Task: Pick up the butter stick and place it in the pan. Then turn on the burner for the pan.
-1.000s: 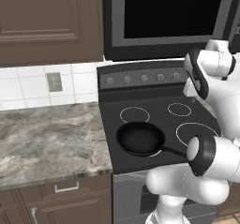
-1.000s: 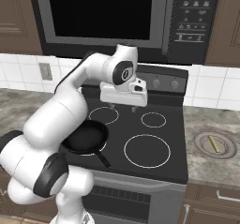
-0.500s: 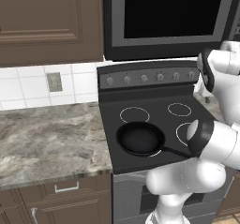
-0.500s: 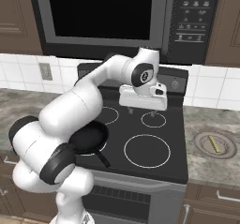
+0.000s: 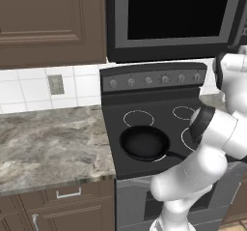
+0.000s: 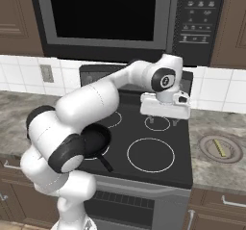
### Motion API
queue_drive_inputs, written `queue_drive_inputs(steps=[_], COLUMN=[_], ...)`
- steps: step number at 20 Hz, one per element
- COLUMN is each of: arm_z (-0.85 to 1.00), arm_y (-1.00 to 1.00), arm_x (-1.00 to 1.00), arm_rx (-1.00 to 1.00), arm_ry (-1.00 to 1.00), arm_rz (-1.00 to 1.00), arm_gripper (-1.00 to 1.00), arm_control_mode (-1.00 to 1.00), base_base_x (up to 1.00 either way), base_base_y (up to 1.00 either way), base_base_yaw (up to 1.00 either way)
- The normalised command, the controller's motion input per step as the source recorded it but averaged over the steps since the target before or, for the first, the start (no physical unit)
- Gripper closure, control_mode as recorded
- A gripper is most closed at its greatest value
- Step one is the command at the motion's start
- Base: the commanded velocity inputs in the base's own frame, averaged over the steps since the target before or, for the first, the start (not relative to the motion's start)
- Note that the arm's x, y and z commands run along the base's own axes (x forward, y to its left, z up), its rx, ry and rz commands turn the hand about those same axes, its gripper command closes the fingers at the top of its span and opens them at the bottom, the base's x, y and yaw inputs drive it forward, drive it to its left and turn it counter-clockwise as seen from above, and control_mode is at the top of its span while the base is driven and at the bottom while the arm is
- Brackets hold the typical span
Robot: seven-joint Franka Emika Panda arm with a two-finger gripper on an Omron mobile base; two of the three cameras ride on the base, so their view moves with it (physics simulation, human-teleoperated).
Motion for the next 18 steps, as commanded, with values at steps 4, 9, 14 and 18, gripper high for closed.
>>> queue_drive_inputs(steps=[4,9,14,18], arm_z=[-0.12,-0.18,-0.23,-0.23], arm_y=[-0.56,-0.53,-0.45,-0.38], arm_x=[0.00,0.00,0.05,0.11], arm_rx=[0.00,0.00,0.00,0.00], arm_ry=[0.05,0.00,0.00,0.00], arm_rz=[0.00,0.01,0.00,0.01], arm_gripper=[-1.00,-1.00,-1.00,-1.00], arm_control_mode=[-1.00,-1.00,-1.00,-1.00], base_base_x=[0.00,0.00,0.00,0.00], base_base_y=[0.00,0.00,0.00,0.00], base_base_yaw=[0.00,0.00,0.00,0.00])
